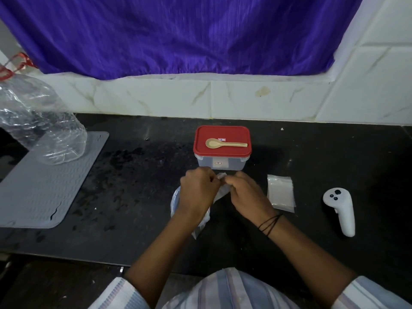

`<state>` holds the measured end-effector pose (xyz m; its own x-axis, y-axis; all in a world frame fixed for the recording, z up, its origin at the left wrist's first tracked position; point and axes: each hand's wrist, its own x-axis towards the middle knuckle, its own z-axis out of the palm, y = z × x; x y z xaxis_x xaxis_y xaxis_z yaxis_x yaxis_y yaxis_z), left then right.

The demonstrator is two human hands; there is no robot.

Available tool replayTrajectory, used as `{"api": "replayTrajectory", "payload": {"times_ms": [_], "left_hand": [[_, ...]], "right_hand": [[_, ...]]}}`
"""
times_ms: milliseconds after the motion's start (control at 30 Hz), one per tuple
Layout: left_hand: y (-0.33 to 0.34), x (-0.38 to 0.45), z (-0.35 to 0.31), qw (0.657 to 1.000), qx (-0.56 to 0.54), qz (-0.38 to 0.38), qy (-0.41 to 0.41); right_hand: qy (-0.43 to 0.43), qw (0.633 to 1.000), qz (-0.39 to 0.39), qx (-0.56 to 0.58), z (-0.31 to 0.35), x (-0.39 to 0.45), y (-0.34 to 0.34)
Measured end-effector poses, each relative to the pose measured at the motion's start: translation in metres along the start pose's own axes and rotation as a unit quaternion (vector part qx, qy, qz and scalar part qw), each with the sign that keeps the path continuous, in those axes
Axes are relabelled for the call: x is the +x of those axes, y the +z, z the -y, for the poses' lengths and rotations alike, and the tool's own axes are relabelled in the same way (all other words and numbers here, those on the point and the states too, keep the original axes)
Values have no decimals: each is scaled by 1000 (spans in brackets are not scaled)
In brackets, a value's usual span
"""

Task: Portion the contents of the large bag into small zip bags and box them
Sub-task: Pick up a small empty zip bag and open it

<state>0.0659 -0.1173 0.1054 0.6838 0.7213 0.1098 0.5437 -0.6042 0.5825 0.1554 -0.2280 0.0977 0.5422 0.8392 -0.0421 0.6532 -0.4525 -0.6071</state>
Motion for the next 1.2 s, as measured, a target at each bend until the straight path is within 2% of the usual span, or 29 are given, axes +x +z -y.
{"api": "replayTrajectory", "payload": {"times_ms": [200,400,600,733,900,1067,1200], "left_hand": [[-6,-2,-9,994,91,-14,59],[-13,3,1,990,57,8,127],[-13,-1,16,983,-46,22,175],[-10,-12,28,970,-196,51,138],[5,-23,29,968,-204,101,108],[14,-22,23,966,-232,55,99],[14,-20,28,964,-248,44,90]], "right_hand": [[19,999,-35,-1,10,-3,-6],[82,995,-21,47,15,1,-16],[57,998,28,22,18,4,-30],[27,998,64,5,21,6,-38],[31,997,59,39,29,8,-37],[29,998,30,39,33,14,-27],[26,984,105,142,33,17,-27]]}}
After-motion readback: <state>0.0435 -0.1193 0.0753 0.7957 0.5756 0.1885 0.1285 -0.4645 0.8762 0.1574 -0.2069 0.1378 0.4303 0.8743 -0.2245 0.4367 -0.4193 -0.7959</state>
